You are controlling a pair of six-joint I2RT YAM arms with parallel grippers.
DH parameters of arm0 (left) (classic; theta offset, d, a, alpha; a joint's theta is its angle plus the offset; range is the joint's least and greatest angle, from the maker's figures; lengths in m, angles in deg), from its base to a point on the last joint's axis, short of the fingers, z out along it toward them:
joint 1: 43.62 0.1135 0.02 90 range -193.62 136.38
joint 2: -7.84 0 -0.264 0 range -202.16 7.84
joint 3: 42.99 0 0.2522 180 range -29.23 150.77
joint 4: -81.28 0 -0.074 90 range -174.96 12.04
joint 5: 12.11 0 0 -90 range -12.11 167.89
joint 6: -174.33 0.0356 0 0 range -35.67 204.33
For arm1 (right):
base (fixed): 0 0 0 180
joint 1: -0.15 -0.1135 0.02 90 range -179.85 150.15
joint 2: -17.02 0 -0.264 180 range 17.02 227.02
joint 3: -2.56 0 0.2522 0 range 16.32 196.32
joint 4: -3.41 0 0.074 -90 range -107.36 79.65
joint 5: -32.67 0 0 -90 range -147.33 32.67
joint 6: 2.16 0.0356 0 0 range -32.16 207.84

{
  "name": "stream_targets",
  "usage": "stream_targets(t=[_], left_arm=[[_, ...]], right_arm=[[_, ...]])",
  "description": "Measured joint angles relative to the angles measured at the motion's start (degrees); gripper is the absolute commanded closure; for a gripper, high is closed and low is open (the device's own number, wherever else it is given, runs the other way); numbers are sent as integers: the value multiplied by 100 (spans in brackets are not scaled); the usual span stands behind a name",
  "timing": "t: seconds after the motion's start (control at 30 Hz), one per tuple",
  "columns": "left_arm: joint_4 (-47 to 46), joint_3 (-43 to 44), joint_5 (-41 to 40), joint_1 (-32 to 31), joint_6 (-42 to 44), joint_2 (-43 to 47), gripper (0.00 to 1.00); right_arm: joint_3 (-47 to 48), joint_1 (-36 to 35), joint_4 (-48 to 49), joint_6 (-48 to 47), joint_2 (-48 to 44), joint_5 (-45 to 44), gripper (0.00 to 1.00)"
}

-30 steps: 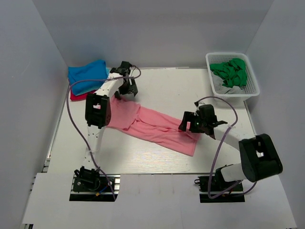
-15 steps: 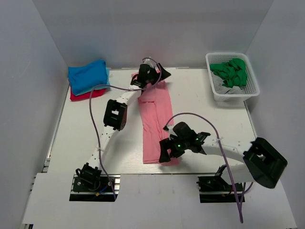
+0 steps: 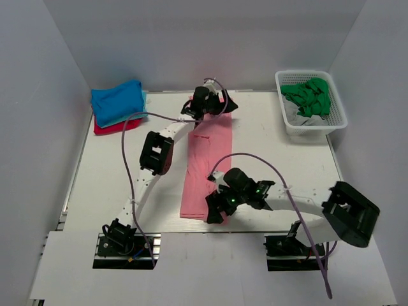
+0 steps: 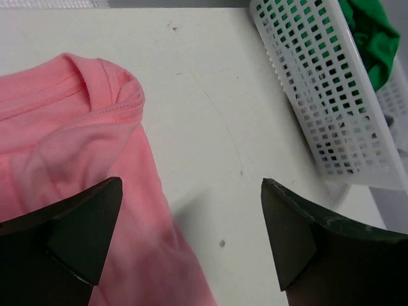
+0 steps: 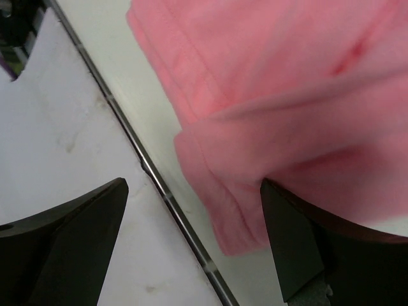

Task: Fold and stack the t-shirts
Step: Rotate the tshirt 90 degrees, then grab the bottom of the folded rectangular tshirt with both arms

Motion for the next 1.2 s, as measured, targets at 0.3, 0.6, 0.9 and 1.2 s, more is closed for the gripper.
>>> stream_targets(t=[0.3, 0.6, 0.9, 1.2], left_arm=[[1460, -3637, -210, 72, 1005, 4688, 1], [1779, -9628, -1123, -111, -260, 10520, 1], [3056, -11707, -1003, -590, -1207, 10791, 1], [2249, -11674, -785, -1106, -1502, 9991, 19]], right_arm=[[-824, -22, -315, 669, -2232, -1051, 10], [-1167, -31, -1270, 1469, -2879, -1659, 10], [-1700, -37, -1062, 2238, -3067, -1381, 10], [-1744, -70, -181, 2837, -2459, -1307, 22]])
